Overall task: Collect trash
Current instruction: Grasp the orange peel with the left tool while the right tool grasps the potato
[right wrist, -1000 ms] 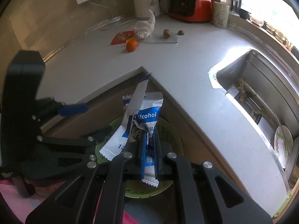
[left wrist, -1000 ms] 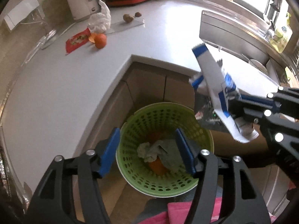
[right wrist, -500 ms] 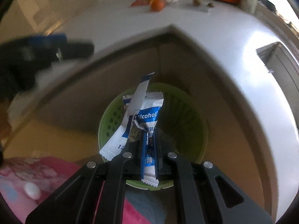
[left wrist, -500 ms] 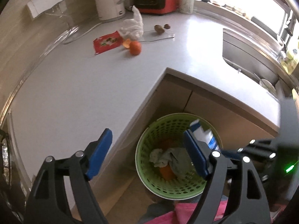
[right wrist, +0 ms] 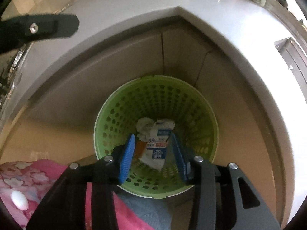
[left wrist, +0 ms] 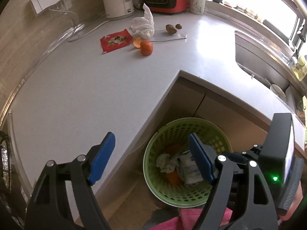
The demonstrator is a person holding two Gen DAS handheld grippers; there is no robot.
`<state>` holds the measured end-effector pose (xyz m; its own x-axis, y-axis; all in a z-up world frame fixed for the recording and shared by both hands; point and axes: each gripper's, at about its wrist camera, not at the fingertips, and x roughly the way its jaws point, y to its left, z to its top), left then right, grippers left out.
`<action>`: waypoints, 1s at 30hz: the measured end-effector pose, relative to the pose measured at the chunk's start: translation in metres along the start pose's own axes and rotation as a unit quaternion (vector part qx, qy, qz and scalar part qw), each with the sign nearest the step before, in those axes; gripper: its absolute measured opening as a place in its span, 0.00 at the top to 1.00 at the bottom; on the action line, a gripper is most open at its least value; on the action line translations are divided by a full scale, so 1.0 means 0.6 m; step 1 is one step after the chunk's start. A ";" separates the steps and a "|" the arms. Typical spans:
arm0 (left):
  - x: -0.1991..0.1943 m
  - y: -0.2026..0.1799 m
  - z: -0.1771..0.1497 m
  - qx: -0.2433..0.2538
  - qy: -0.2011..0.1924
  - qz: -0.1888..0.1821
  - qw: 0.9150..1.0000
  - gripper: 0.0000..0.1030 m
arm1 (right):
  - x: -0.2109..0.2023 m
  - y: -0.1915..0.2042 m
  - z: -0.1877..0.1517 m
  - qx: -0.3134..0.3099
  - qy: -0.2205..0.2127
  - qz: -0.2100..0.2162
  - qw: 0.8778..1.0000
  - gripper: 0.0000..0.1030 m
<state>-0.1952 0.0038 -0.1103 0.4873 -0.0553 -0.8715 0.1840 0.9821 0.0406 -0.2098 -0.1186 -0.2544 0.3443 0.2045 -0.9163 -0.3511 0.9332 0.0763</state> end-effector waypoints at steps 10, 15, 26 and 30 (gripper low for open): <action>0.027 -0.004 0.054 -0.016 -0.012 -0.002 1.000 0.18 | -0.080 -0.038 0.056 -0.008 -0.067 -0.010 0.998 0.15; 0.063 -0.006 0.104 -0.023 -0.018 0.007 1.000 0.18 | -0.095 -0.079 0.098 -0.015 -0.085 -0.018 0.996 0.09; 0.177 0.006 0.234 -0.068 -0.018 0.021 0.997 0.19 | -0.087 -0.183 0.158 -0.017 -0.087 -0.015 0.996 0.07; 0.205 0.008 0.264 -0.078 -0.009 0.036 0.996 0.35 | -0.078 -0.216 0.183 -0.021 -0.085 -0.010 0.996 0.07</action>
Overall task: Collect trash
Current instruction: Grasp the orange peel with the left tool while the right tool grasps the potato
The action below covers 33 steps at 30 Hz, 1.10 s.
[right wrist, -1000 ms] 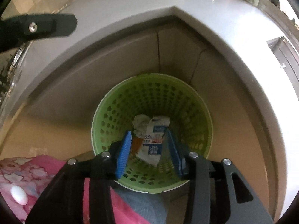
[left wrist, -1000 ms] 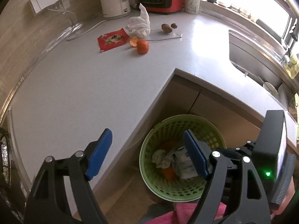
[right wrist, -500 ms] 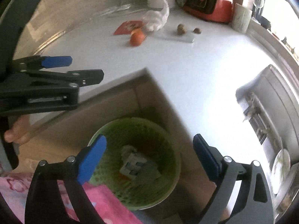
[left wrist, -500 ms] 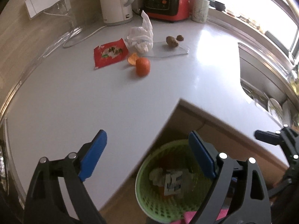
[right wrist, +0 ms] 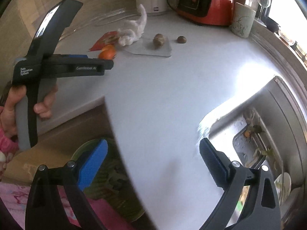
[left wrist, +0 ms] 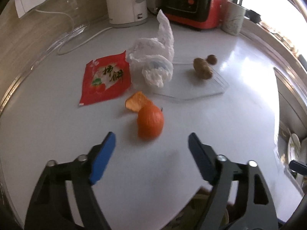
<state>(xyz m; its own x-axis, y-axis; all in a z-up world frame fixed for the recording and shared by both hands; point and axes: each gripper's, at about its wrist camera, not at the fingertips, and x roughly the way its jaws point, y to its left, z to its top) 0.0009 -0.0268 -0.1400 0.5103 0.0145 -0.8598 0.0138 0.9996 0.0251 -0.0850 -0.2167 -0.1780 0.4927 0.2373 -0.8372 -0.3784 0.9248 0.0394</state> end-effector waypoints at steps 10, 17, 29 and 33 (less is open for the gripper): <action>0.028 0.001 0.023 -0.036 0.011 0.001 0.999 0.80 | 0.043 -0.060 0.092 -0.017 -0.022 0.033 0.999 0.07; 0.000 0.016 0.024 -0.067 0.004 -0.010 0.998 0.81 | 0.088 -0.059 0.205 -0.049 -0.056 0.050 0.996 0.23; -0.067 0.050 -0.004 -0.108 -0.016 0.010 0.994 0.81 | 0.188 -0.034 0.304 -0.078 -0.027 0.062 0.995 0.58; -0.073 0.055 -0.008 -0.119 -0.019 0.013 0.993 0.81 | 0.198 -0.024 0.308 -0.101 -0.025 0.042 0.994 0.66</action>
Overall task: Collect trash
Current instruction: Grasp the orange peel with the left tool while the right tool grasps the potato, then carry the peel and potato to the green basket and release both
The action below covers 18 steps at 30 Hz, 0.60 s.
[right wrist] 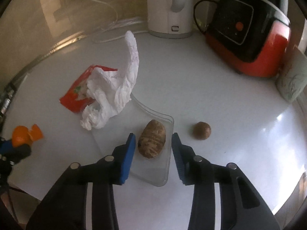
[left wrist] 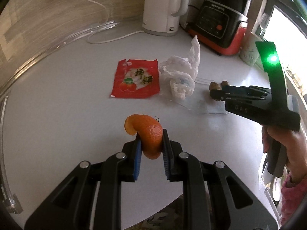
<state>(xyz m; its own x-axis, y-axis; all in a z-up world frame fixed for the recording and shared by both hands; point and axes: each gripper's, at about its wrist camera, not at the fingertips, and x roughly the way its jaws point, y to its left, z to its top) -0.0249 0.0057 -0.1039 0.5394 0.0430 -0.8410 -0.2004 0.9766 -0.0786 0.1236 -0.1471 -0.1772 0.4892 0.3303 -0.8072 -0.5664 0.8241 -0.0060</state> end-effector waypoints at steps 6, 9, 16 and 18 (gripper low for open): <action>-0.002 0.003 -0.007 -0.008 0.001 0.005 1.000 0.81 | -0.001 -0.002 0.001 -0.011 0.000 -0.003 1.000 0.72; -0.009 0.001 -0.008 -0.005 -0.002 0.004 1.000 0.81 | -0.015 -0.004 0.000 -0.003 -0.007 0.007 1.000 0.72; -0.054 -0.017 -0.028 0.029 -0.012 -0.027 0.999 0.81 | -0.110 0.019 -0.038 0.004 -0.037 0.026 0.999 0.72; -0.073 -0.023 -0.048 0.046 -0.008 -0.052 0.998 0.81 | -0.142 0.034 -0.064 0.007 -0.040 0.024 0.999 0.72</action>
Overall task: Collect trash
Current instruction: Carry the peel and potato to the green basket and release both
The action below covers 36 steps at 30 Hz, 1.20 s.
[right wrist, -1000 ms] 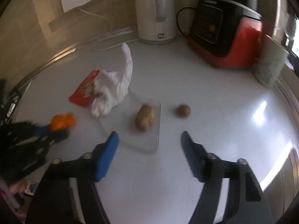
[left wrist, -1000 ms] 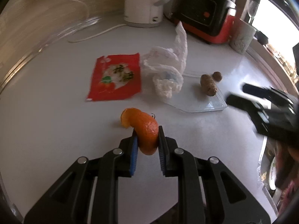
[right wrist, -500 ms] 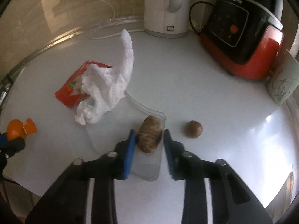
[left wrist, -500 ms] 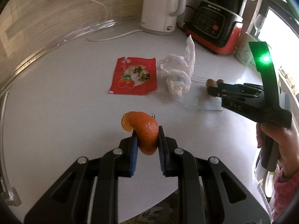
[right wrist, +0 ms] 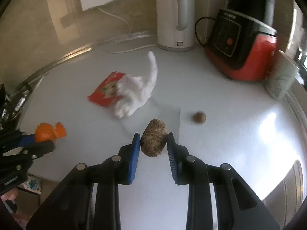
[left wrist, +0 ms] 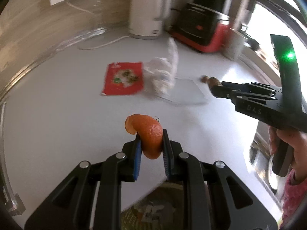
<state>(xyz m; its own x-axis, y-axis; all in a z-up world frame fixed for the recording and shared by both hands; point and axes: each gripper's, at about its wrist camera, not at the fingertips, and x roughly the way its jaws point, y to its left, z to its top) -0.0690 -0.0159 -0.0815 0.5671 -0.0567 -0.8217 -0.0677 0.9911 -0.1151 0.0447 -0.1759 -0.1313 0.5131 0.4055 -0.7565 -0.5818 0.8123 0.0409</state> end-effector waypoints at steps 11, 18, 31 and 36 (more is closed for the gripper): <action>-0.053 -0.021 -0.163 0.136 0.067 -0.091 0.984 0.81 | -0.132 0.139 -0.192 0.083 0.013 -0.021 0.996 0.72; -0.057 -0.015 -0.230 0.196 0.092 -0.095 0.972 0.47 | -0.153 0.217 -0.271 0.133 0.022 -0.045 0.990 0.72; -0.107 0.039 -0.245 0.195 0.057 -0.104 0.974 0.28 | -0.148 0.303 -0.298 0.127 0.040 -0.046 0.990 0.62; -0.109 0.071 -0.245 0.174 0.059 -0.102 0.978 0.26 | -0.142 0.298 -0.301 0.155 0.037 -0.093 0.983 0.20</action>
<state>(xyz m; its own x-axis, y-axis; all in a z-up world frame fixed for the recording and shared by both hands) -0.2299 0.0120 -0.1148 0.4388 -0.2512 -0.8628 0.3318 0.9376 -0.1043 -0.2168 -0.1406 -0.1773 0.5377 0.2151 -0.8152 -0.2556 0.9630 0.0855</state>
